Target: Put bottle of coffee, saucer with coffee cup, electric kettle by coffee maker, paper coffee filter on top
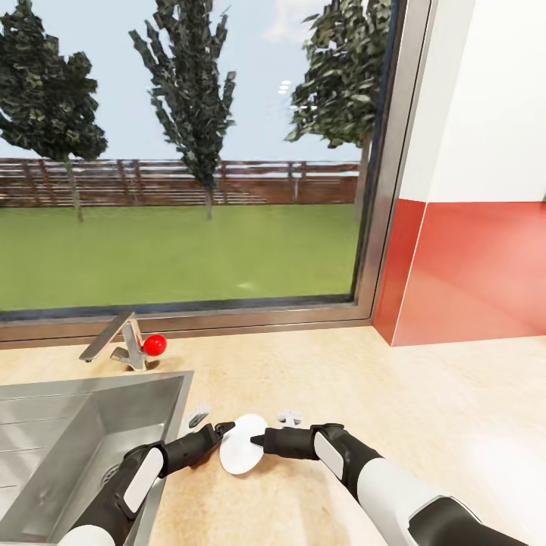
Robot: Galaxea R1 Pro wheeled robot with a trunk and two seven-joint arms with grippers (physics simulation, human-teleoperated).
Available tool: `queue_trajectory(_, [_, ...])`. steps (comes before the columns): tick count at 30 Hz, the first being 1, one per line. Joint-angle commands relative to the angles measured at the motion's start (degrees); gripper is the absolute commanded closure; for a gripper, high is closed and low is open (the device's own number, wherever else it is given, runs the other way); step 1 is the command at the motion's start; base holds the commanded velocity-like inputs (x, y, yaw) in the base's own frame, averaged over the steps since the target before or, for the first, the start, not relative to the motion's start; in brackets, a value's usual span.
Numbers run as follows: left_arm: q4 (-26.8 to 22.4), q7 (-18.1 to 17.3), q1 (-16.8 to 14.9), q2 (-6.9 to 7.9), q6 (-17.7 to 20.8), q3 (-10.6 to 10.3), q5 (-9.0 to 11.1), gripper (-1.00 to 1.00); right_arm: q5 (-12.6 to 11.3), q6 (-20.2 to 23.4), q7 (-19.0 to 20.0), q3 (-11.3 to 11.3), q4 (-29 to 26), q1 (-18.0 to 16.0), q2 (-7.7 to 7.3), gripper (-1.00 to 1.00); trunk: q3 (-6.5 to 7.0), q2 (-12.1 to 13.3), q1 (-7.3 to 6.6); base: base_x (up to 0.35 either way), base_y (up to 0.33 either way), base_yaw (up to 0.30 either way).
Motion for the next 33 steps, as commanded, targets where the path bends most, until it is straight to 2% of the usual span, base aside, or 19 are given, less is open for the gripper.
queue_trajectory(1, [3.09, 0.02, 0.02, -0.03, 0.52, 0.08, -0.07, -1.0, 0.13, 0.23, -0.08, 0.41, 0.05, -0.01, 0.0, 1.0, -0.04, -0.01, 0.04, 0.0, 0.0, 0.0])
queue_trajectory(7, [3.11, 0.1, 0.02, 0.22, 0.49, 0.31, -0.05, -1.0, 0.13, 0.23, -0.07, 0.41, 0.03, -0.01, 0.0, 1.0, -0.04, -0.01, 0.04, 0.0, 0.0, 0.0])
queue_trajectory(11, [3.17, 0.25, -0.15, 0.92, 0.44, 0.4, -0.15, -1.0, 0.13, 0.23, -0.05, 0.41, -0.06, -0.01, 0.0, 1.0, -0.04, -0.01, 0.04, 0.0, 0.0, 0.0])
queue_trajectory(18, [3.04, 0.35, -0.88, 4.85, 0.23, 0.46, 0.01, -1.0, 0.04, 0.23, -0.01, 0.41, -0.29, -0.01, 0.0, 1.0, -0.04, -0.01, 0.04, 0.0, 0.0, 0.0])
queue_trajectory(24, [2.5, -0.05, -1.16, 6.68, -0.15, 0.45, 0.2, -1.0, 0.04, 0.23, 0.0, 0.41, -0.45, -0.01, 0.0, 1.0, -0.04, -0.01, 0.04, 0.0, 0.0, 0.0])
queue_trajectory(28, [-2.69, -0.08, -1.14, 7.6, -0.2, 0.42, 0.21, -1.0, 0.04, 0.23, 0.0, 0.39, -0.83, -0.02, 0.0, 1.0, -0.04, -0.01, 0.04, 0.0, 0.0, 0.0])
queue_trajectory(33, [-8.43, 0.01, -0.67, 7.84, -0.17, 0.35, 0.13, -1.0, -0.02, 0.29, 0.0, 0.16, -3.55, -0.03, 0.0, 1.0, -0.04, -0.01, 0.04, 0.0, 0.0, 0.0])
